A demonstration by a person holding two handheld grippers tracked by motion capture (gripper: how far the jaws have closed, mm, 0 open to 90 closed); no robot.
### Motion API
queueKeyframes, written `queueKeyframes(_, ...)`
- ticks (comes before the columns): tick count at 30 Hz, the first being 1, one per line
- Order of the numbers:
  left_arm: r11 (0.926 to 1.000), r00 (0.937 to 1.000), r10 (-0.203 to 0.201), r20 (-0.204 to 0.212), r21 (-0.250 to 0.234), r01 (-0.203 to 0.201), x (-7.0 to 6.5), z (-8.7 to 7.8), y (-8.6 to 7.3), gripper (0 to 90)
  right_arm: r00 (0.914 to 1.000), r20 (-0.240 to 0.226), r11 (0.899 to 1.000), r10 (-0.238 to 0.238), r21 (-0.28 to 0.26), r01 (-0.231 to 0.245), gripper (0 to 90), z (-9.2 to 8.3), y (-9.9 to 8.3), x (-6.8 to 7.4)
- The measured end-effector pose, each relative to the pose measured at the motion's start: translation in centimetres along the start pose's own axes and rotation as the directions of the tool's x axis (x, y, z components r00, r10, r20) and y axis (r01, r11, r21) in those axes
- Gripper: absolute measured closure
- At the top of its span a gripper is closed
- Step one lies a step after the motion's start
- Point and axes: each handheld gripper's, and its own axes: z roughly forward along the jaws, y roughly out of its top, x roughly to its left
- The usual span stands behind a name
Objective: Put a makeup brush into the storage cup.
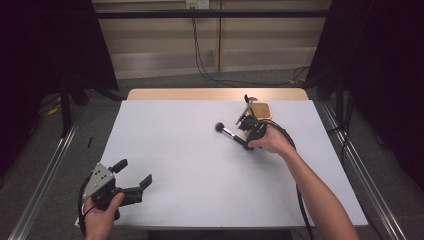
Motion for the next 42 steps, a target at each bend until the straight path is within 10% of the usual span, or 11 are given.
queueKeyframes(17,1.0,1.0,0.001,-0.002,0.003,-0.001,0.2,0.0,0.0,2.3,0.9996,0.024,1.0,0.016,0.0,-0.016,75.6,-0.1,0.1,0.3)
queueKeyframes(42,1.0,1.0,0.0,-0.004,0.002,0.0,0.1,0.0,0.0,2.3,0.9961,-0.023,0.971,0.085,-0.222,-0.088,75.7,-2.2,-2.0,1.0)
